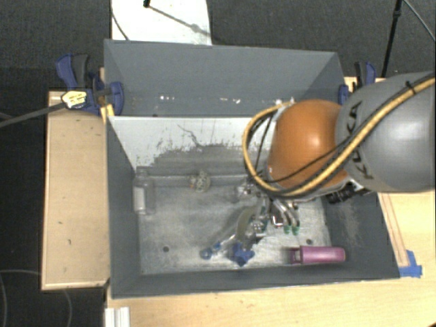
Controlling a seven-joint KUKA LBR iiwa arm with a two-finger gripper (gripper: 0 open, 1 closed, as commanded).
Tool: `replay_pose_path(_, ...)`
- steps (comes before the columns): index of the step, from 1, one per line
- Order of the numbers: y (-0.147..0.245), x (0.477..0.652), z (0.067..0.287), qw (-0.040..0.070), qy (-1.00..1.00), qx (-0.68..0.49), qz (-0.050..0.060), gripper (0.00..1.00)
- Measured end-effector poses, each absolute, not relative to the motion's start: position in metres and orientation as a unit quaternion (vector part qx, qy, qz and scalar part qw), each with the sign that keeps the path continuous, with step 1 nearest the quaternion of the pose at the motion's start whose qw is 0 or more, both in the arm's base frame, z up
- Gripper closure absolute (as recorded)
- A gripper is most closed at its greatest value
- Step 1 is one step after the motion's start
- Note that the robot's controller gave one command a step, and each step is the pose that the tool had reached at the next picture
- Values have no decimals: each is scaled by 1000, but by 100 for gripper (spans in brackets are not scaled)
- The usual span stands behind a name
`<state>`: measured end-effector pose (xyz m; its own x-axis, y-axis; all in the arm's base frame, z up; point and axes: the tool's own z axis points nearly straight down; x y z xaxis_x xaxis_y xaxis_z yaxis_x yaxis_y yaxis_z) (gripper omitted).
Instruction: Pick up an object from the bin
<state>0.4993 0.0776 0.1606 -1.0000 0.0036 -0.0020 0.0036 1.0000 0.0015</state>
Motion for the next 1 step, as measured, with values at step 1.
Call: replay_pose_path(1, 26, 503, 89, 3, 1000, -4, 1, 0)
